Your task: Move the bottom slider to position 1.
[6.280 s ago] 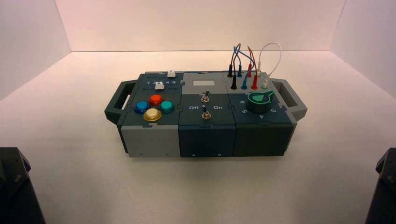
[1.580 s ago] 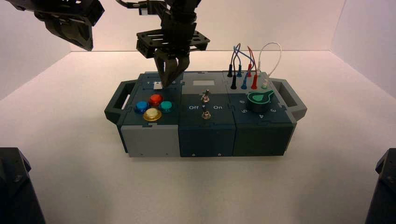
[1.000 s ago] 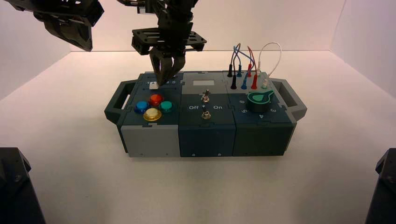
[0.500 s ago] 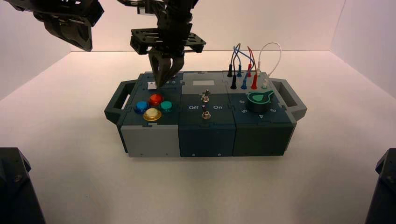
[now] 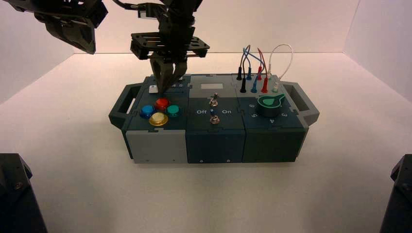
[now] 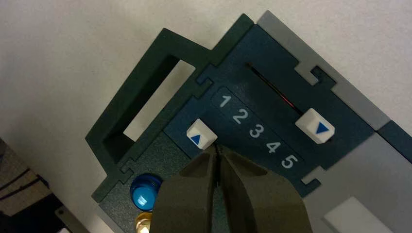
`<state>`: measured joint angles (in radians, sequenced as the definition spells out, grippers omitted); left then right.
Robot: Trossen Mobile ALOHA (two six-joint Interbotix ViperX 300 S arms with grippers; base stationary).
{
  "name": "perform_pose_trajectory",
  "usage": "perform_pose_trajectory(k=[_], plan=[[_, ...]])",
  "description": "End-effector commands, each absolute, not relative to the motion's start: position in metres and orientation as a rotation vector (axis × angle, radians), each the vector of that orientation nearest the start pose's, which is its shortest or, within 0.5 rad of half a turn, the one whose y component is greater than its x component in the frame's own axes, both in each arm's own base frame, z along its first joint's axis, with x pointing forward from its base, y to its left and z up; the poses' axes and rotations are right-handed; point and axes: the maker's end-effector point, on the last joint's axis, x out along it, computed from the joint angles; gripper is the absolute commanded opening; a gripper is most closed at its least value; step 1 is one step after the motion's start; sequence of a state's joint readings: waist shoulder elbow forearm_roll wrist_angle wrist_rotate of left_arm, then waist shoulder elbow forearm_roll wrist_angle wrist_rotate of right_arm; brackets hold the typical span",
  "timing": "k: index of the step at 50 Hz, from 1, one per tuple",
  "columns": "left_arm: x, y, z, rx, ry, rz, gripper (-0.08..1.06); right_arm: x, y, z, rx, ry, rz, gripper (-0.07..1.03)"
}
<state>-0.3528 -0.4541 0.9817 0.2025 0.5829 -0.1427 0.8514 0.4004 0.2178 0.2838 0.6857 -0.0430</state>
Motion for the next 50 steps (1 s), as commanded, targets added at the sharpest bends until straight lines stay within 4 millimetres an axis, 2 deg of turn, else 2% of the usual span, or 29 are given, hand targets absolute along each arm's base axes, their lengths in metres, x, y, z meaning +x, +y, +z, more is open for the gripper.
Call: perform_pose_trajectory(k=[1, 15, 31, 50], plan=[[0.261, -0.074, 0.128, 0.270, 1.032, -0.230, -0.03, 0.286, 0.384, 0.059, -0.281, 1.279, 0.786, -0.02], [0.261, -0.074, 0.127, 0.271, 1.034, -0.231, -0.03, 0.288, 0.386, 0.060, -0.280, 1.275, 0.787, -0.02], [0.261, -0.074, 0.127, 0.271, 1.034, -0.230, -0.03, 0.284, 0.374, 0.054, -0.301, 1.296, 0.775, -0.02], [0.264, -0.073, 0.126, 0.270, 1.036, -0.225, -0.03, 0.290, 0.360, 0.090, -0.373, 1.180, 0.786, -0.02]])
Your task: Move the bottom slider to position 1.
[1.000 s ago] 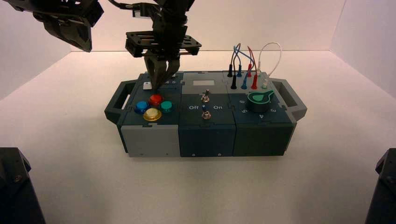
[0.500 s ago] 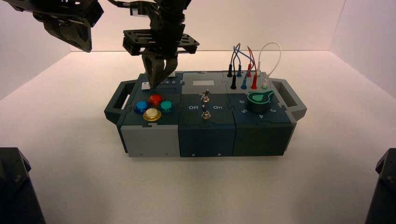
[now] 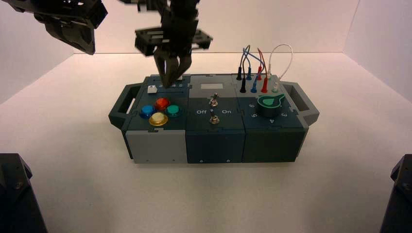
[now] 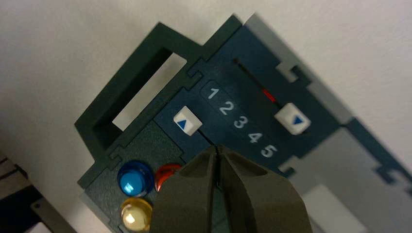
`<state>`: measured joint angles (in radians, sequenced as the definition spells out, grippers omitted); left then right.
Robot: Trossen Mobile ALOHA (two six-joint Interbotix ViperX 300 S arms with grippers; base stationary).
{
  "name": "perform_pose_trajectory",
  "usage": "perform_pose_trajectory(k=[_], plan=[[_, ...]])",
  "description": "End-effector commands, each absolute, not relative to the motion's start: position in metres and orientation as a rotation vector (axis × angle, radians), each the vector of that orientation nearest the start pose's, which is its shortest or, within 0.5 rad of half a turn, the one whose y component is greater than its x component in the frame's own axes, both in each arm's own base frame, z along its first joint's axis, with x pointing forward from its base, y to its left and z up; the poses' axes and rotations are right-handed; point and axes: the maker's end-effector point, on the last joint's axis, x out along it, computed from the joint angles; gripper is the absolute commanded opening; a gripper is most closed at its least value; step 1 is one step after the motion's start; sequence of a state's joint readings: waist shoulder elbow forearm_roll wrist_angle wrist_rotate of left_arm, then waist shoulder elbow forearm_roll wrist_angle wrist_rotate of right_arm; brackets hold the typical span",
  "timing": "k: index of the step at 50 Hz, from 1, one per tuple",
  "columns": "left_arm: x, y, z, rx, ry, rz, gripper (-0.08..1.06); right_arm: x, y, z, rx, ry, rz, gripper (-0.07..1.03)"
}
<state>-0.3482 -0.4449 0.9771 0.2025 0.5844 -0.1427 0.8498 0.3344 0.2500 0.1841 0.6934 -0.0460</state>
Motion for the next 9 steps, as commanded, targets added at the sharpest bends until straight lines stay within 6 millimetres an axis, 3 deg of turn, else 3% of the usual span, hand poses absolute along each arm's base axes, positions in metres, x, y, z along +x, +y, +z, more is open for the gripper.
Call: perform_pose_trajectory(k=[1, 9], plan=[[0.2639, -0.0729, 0.1266, 0.270, 1.034, -0.225, -0.03, 0.2891, 0.3591, 0.0905, -0.372, 1.178, 0.786, -0.02], [0.2649, -0.0715, 0.1255, 0.267, 1.041, -0.219, -0.03, 0.2839, 0.3524, 0.0902, -0.376, 1.179, 0.785, -0.02]])
